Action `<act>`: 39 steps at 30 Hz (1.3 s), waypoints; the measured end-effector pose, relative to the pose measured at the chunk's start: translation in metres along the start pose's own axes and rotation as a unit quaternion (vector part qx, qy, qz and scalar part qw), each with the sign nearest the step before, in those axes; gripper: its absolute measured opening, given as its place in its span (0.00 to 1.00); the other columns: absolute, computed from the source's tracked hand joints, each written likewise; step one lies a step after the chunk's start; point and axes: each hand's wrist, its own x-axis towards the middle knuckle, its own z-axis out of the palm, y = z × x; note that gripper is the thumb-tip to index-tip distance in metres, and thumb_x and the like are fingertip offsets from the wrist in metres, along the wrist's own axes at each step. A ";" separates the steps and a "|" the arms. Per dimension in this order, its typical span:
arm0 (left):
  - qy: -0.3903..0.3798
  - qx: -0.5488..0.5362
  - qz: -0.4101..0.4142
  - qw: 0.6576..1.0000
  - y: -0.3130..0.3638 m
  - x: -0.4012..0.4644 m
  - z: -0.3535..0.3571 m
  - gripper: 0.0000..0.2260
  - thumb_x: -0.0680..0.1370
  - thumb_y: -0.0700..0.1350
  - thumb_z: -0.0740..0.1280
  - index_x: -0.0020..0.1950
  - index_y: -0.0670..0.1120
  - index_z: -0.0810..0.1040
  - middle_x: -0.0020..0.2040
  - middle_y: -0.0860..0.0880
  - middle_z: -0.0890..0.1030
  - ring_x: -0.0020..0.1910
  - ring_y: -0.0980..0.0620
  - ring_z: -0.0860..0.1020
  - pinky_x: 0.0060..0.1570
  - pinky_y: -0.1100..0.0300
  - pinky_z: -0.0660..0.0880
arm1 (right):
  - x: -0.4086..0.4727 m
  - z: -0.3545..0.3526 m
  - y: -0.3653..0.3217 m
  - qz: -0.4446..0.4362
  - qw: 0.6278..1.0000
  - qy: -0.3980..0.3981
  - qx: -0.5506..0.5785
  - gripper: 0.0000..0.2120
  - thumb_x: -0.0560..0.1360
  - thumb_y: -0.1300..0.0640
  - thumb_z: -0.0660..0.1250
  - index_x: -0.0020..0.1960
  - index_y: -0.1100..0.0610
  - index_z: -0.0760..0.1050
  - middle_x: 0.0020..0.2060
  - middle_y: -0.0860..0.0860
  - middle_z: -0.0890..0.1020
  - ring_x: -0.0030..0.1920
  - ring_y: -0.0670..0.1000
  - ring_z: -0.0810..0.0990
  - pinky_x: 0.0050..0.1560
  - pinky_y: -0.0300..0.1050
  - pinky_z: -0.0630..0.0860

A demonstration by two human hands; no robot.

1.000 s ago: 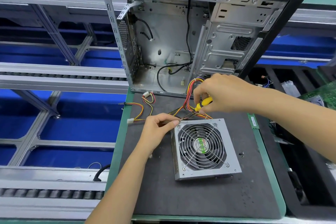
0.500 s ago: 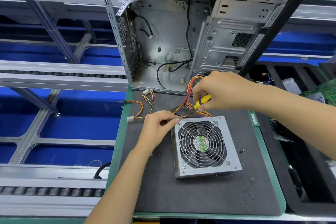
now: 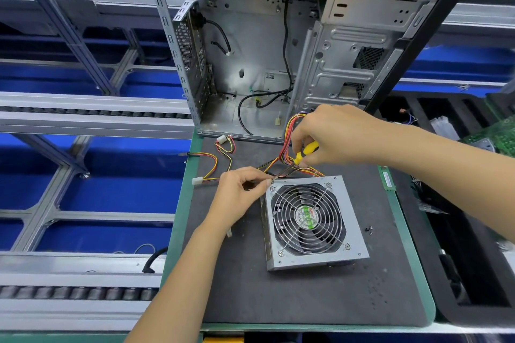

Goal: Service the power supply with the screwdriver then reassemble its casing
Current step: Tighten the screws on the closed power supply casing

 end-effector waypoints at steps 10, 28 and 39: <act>0.005 -0.021 -0.012 1.000 0.001 -0.001 0.001 0.07 0.75 0.36 0.72 0.46 0.48 0.86 0.41 0.58 0.83 0.41 0.63 0.80 0.44 0.71 0.73 | 0.010 -0.009 -0.015 -0.033 0.994 0.015 -0.105 0.11 0.68 0.45 0.71 0.50 0.41 0.80 0.46 0.45 0.81 0.48 0.53 0.80 0.32 0.41 0.62; -0.004 -0.064 -0.046 0.997 0.003 -0.006 0.008 0.12 0.75 0.34 0.70 0.47 0.51 0.83 0.44 0.56 0.83 0.42 0.64 0.79 0.46 0.71 0.73 | 0.023 -0.024 -0.039 -0.065 0.973 -0.070 -0.208 0.12 0.71 0.51 0.69 0.45 0.53 0.66 0.34 0.50 0.69 0.34 0.55 0.70 0.30 0.43 0.64; 0.013 -0.103 -0.059 0.993 0.003 -0.009 0.012 0.12 0.74 0.33 0.70 0.45 0.51 0.82 0.41 0.55 0.83 0.43 0.58 0.79 0.47 0.67 0.75 | 0.019 -0.018 -0.033 -0.092 0.952 -0.005 -0.293 0.17 0.79 0.44 0.59 0.51 0.58 0.75 0.47 0.55 0.80 0.47 0.60 0.81 0.35 0.44 0.67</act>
